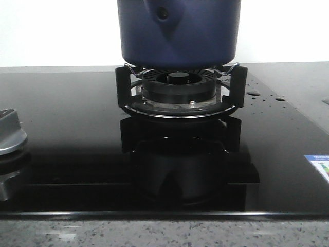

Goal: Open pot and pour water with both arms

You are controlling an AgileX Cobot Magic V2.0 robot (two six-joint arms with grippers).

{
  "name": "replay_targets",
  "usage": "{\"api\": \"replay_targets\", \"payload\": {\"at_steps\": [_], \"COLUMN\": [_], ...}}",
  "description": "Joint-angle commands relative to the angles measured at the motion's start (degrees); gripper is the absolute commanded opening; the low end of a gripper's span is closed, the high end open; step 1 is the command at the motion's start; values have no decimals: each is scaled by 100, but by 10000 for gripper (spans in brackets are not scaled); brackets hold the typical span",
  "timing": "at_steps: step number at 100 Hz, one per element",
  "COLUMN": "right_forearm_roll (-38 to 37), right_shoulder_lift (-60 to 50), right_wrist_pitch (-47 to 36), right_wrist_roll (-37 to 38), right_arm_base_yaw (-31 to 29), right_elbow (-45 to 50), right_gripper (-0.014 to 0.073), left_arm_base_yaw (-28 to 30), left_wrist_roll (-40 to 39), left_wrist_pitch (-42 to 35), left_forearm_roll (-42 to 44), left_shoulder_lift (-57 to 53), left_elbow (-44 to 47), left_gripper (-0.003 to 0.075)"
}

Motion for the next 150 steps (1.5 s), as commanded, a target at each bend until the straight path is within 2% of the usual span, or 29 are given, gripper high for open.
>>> {"api": "replay_targets", "payload": {"at_steps": [1, 28, 52, 88, 105, 117, 131, 150], "right_forearm_roll": [-87, 1, 813, 886, 898, 898, 898, 898], "right_shoulder_lift": [9, 9, 37, 694, 1042, 1250, 1492, 1721], "right_wrist_pitch": [-580, -1109, -2193, -2333, -2825, -3137, -3224, -3760], "right_wrist_roll": [22, 22, 22, 22, 50, 266, 278, 291], "right_arm_base_yaw": [-150, -175, -175, -175, -111, 20, 229, 554], "right_elbow": [203, 1387, 2070, 2155, 2155, 2155, 2133, 2083], "right_gripper": [584, 584, 586, 586, 586, 586, 585, 585], "left_arm_base_yaw": [19, 19, 19, 19, 19, 19, 19, 19], "left_wrist_roll": [-82, -82, -82, -82, -82, -82, -82, -82], "left_wrist_pitch": [-27, -37, -37, -36, -36, -36, -36, -36], "left_forearm_roll": [-527, -527, -527, -565, -565, -565, -565, -565], "left_shoulder_lift": [-496, -828, -828, -770, -770, -770, -770, -770], "left_elbow": [113, 595, 595, 595, 595, 595, 595, 595], "left_gripper": [195, 195, 195, 195, 195, 195, 195, 195]}}
